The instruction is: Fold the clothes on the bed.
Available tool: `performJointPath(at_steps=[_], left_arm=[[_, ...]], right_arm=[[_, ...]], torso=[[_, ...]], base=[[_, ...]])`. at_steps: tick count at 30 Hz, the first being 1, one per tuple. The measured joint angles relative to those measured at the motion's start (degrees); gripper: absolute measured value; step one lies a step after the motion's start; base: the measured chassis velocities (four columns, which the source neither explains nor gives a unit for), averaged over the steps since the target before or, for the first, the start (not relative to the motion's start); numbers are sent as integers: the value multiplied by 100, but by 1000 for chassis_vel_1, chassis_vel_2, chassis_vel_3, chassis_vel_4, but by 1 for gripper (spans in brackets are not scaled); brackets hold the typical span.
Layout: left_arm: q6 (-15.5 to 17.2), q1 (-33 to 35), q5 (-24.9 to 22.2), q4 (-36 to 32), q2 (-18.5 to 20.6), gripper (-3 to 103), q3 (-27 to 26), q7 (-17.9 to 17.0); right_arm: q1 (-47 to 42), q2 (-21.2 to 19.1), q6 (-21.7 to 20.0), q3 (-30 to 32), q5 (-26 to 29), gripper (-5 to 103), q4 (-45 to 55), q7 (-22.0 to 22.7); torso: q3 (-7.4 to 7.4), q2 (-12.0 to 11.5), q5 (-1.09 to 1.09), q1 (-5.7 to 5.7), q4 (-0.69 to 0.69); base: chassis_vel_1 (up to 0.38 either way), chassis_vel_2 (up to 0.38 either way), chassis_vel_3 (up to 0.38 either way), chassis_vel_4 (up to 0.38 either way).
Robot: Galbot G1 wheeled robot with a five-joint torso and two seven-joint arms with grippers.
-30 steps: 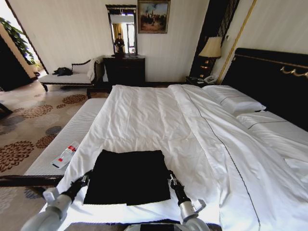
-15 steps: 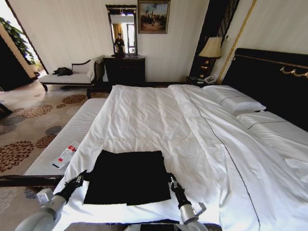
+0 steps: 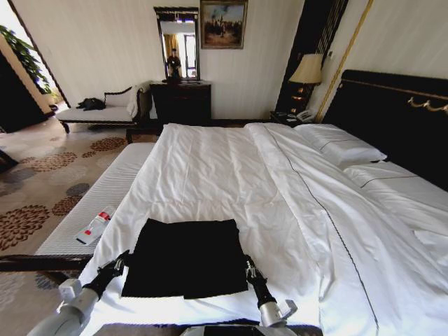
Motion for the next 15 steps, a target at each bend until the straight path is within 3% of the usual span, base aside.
performJointPath(at_steps=[1,4,8,12,13,15], left_arm=[[0,0,0,0,0,11,0,0],[-192,-293,-179,-73,92,27,-149,387],[-137,-647,-318,-95,185,32,-199,511],[769,-1847,-640,220,276,54,56,-255],[769,-1847,-640,220,276,54,56,-255],[1186,-2206,-632,555,243,65,150,-488]], right_arm=[[0,0,0,0,0,16,0,0],[18,30,51,230,140,33,305,-122],[90,34,8,408,380,43,426,-117],[417,33,-133,600,634,60,306,23],[417,33,-133,600,634,60,306,23],[672,6,-238,470,677,70,153,119]], torso=[[0,0,0,0,0],[0,0,0,0,0],[0,0,1,0,0],[0,0,0,0,-4],[0,0,0,0,-4],[1,0,1,2,-6]], base=[[0,0,0,0],[0,0,0,0],[0,0,0,0],[0,0,0,0],[0,0,0,0],[0,0,0,0]])
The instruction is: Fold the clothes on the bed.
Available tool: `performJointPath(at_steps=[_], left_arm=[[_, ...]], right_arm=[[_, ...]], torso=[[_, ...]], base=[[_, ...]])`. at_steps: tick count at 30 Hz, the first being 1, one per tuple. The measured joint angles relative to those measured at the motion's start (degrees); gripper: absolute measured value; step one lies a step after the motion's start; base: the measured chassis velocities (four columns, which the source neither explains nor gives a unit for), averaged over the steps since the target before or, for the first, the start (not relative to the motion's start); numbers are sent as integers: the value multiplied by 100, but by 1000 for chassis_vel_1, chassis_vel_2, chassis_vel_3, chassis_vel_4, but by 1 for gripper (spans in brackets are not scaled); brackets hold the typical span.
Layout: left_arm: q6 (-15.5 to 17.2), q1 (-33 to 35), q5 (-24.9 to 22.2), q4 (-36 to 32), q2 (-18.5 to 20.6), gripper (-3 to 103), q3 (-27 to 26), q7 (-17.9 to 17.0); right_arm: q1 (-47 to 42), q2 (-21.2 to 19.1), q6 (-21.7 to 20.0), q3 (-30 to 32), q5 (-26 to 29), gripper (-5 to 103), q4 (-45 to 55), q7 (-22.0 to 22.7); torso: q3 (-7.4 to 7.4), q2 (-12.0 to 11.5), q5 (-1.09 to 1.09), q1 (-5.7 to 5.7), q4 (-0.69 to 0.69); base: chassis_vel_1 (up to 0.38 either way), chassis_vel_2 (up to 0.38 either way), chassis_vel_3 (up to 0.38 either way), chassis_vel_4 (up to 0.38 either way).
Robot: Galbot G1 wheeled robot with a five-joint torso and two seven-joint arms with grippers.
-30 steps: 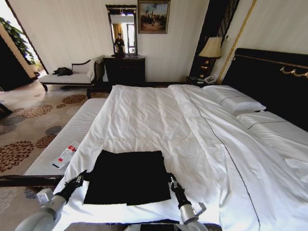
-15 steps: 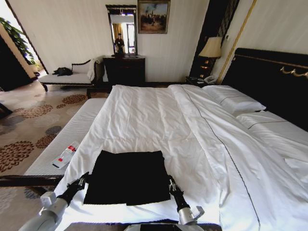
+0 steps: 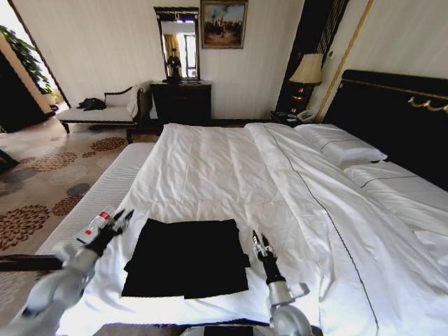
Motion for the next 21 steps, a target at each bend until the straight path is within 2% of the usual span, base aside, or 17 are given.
performJointPath(at_steps=[1,2,3,5,6,7,8,12,21], left_arm=[[70,-69,17,155,-46,70,15,-22],[70,-69,17,155,-46,70,15,-22],[147,-174,8,361,-104,70,63,-40],[331,-419,-250,713,-242,81,244,-43],[331,-419,-250,713,-242,81,244,-43],[402,-524,-380,835,-319,86,345,-44],[430,-619,-426,932,-378,92,443,-44],[435,-884,-398,1169,-543,100,788,-41],[274,-1387,-228,1573,-787,100,1483,31]], right_arm=[[141,-14,-58,-99,16,76,-76,25],[141,-14,-58,-99,16,76,-76,25],[255,-15,-100,-180,21,81,-152,38],[402,20,-147,-293,22,91,-293,52],[402,20,-147,-293,22,91,-293,52],[448,43,-165,-323,24,96,-342,55],[469,62,-173,-336,25,96,-375,57],[517,108,-186,-339,28,100,-478,66],[579,212,-198,-368,9,100,-667,72]], torso=[[0,0,1,0,5],[0,0,1,0,5],[0,0,1,0,9],[0,0,-1,-1,8],[0,0,-1,-1,8],[-1,0,-1,-1,8],[0,0,-2,-1,7],[0,0,-1,-1,6],[-1,0,0,-2,5]], base=[[0,0,0,0],[0,0,0,0],[0,0,0,0],[0,0,0,0],[0,0,0,0],[0,0,0,0],[0,0,0,0],[0,0,0,0],[0,0,0,0]])
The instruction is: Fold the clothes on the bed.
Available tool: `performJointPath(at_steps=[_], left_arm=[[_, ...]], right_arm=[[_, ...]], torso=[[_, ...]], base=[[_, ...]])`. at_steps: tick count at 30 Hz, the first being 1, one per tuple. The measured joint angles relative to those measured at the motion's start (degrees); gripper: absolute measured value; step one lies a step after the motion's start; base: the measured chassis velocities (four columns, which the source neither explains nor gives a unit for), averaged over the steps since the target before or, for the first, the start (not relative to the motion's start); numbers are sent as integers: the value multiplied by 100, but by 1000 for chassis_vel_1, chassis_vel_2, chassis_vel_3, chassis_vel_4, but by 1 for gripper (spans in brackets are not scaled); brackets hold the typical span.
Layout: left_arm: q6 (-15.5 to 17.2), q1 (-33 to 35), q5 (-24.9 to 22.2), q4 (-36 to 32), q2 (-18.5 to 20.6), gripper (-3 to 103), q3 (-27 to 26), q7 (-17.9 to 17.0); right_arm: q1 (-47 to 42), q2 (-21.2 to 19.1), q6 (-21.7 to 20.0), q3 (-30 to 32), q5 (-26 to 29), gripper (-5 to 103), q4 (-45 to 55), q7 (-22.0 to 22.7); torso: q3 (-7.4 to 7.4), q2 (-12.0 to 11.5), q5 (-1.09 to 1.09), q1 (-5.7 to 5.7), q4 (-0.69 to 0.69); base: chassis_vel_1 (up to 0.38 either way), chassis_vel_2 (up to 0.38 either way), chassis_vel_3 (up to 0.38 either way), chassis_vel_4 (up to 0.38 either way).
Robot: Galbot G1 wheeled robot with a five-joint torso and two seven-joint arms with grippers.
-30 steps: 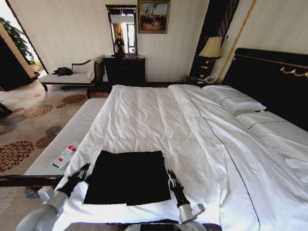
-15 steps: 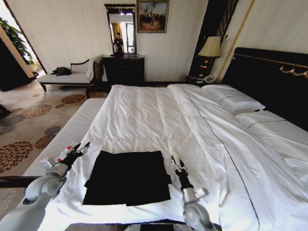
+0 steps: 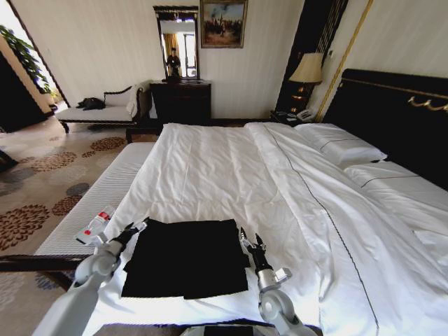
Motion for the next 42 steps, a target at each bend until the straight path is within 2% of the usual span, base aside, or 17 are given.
performJointPath(at_steps=[4,7,8,10,13,17,19,21,22,26,27,29,30,31,34,39,42], left_arm=[[-37,-195,106,126,-81,103,193,17],[-51,-347,157,228,-143,93,308,15],[-51,-347,157,228,-143,93,308,15],[-52,-406,175,284,-165,82,354,-9],[-48,-431,186,323,-173,77,378,-34],[11,-436,174,374,-179,55,365,-107],[18,-427,163,376,-181,55,349,-112],[43,-392,144,377,-191,44,313,-126],[43,-392,144,377,-191,44,313,-126],[67,-354,145,404,-224,23,249,-149],[67,-354,145,404,-224,23,249,-149],[70,-353,141,407,-237,12,206,-158],[70,-353,141,407,-237,12,206,-158],[75,-355,128,407,-240,7,177,-172],[91,-366,61,416,-229,1,69,-210],[97,-363,-29,421,-166,1,-103,-221],[100,-340,-143,417,-71,1,-317,-224]], right_arm=[[12,8,-4,-6,-17,100,-64,0],[24,1,-5,9,-16,100,-86,3],[24,1,-5,9,-16,100,-86,3],[38,-7,-5,22,-10,100,-91,8],[51,-12,-5,33,-5,100,-109,13],[75,-12,-5,43,3,100,-148,18],[79,-12,-5,43,4,100,-156,20],[91,-11,-5,43,4,100,-175,21],[91,-11,-5,43,4,100,-175,21],[115,-8,-5,34,5,100,-209,26],[115,-8,-5,34,5,100,-209,26],[125,-7,-5,34,5,100,-214,32],[125,-7,-5,34,5,100,-214,32],[133,-8,-5,35,6,100,-216,44],[173,-25,-6,52,35,100,-217,91],[277,-52,-64,71,195,100,-220,142],[493,-104,-215,76,521,100,-211,249]], torso=[[0,0,0,0,0],[0,0,1,0,0],[0,0,1,0,0],[0,0,0,0,0],[0,0,0,0,0],[0,0,0,0,0],[0,0,0,0,0],[-1,0,0,0,0],[-1,0,0,0,0],[-1,0,0,0,0],[-1,0,0,0,0],[-1,0,-1,0,0],[-1,0,-1,0,0],[0,1,-1,0,0],[-1,0,-1,0,-1],[-1,1,-1,0,-1],[-1,1,-1,0,0]], base=[[0,0,0,0],[0,0,0,0],[0,0,0,0],[0,0,0,0],[0,0,0,0],[0,0,0,0],[0,0,0,0],[0,0,0,0],[0,0,0,0],[0,0,0,0],[0,0,0,0],[0,0,0,0],[0,0,0,0],[0,0,0,0],[0,0,0,0],[0,0,0,0],[0,0,0,0]])
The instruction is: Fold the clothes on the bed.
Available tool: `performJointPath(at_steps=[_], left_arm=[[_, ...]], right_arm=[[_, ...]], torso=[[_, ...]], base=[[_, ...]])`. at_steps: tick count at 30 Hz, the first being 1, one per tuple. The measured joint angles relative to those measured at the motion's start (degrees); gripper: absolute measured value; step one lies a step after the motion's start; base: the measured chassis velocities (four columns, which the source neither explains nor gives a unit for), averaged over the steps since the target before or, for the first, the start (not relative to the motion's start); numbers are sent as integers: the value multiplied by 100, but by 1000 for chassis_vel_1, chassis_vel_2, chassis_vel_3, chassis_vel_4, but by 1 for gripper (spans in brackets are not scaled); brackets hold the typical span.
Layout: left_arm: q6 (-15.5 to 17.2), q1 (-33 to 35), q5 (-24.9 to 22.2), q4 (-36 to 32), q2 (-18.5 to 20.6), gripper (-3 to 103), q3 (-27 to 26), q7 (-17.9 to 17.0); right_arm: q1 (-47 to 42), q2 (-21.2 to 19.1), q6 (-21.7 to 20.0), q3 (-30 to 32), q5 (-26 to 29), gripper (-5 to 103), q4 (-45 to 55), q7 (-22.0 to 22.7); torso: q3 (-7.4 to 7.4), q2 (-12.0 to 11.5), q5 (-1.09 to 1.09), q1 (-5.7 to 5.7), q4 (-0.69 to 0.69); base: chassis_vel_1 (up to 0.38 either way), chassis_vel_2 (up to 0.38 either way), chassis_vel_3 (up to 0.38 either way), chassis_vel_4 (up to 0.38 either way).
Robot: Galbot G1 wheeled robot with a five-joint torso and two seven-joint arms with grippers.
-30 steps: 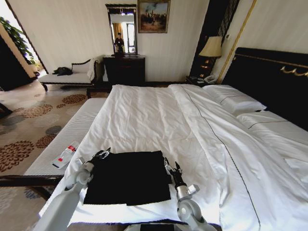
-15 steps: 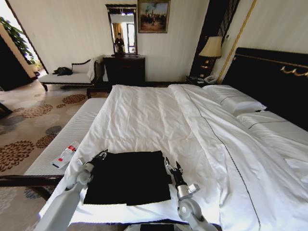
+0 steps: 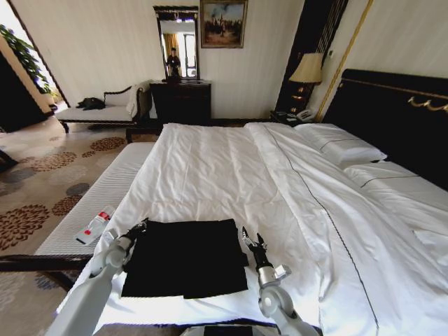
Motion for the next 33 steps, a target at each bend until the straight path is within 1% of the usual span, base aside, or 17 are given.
performJointPath(at_steps=[2,6,7,9,10,11,14,15,19,20,22,25,26,27,28,30,33], left_arm=[[0,11,-30,-9,28,1,-50,-2],[-3,142,-48,-87,68,1,-156,-3],[-3,142,-48,-87,68,1,-156,-3],[-14,216,3,-125,33,1,-168,-4],[-20,252,28,-140,12,1,-174,-4],[-20,252,28,-140,12,1,-174,-4],[-35,312,69,-164,-22,1,-194,-1],[-35,312,69,-164,-22,1,-194,-1],[-48,360,75,-202,-24,1,-222,3],[-48,360,75,-202,-24,1,-222,3],[-52,398,76,-226,-24,1,-245,5],[-56,426,75,-243,-18,1,-270,8],[-57,433,74,-248,-10,1,-281,10],[-58,437,72,-251,-1,1,-286,11],[-60,438,68,-253,11,1,-295,13],[-61,438,66,-255,16,1,-298,13],[-66,419,58,-276,14,1,-300,13]], right_arm=[[76,-26,-80,-12,110,100,18,45],[415,-144,-437,-193,553,100,-47,81],[415,-144,-437,-193,553,100,-47,81],[612,-188,-600,-325,795,100,-149,23],[747,-212,-673,-403,915,100,-261,-86],[747,-212,-673,-403,915,100,-261,-86],[1203,-255,-792,-657,1209,100,-707,-527],[1203,-255,-792,-657,1209,100,-707,-527],[1693,-208,-822,-955,1277,100,-1416,-1324],[1693,-208,-822,-955,1277,100,-1416,-1324],[1892,-139,-822,-1084,1169,100,-1717,-1510],[2022,-58,-822,-1174,1123,100,-1915,-1534],[2055,-31,-819,-1197,1115,102,-1971,-1533],[2071,-17,-818,-1214,1112,102,-2000,-1533],[2083,-5,-815,-1236,1109,100,-2028,-1533],[2084,-2,-814,-1245,1108,99,-2037,-1534],[2076,3,-806,-1272,1101,84,-2059,-1588]], torso=[[0,0,0,0,0],[0,0,0,0,0],[0,0,0,0,0],[0,0,1,0,0],[0,0,0,0,1],[0,0,0,0,1],[0,0,1,0,0],[0,0,1,0,0],[1,0,1,0,0],[1,0,1,0,0],[1,0,0,1,0],[1,0,1,0,0],[1,0,0,0,0],[1,0,0,0,0],[0,0,0,0,0],[1,0,0,0,0],[1,0,0,0,0]], base=[[0,0,0,0],[0,0,0,0],[0,0,0,0],[0,0,0,0],[0,0,0,0],[0,0,0,0],[0,0,0,0],[0,0,0,0],[0,0,0,0],[0,0,0,0],[0,0,0,0],[0,0,0,0],[0,0,0,0],[0,0,0,0],[0,0,0,0],[0,0,0,0],[0,0,0,0]])
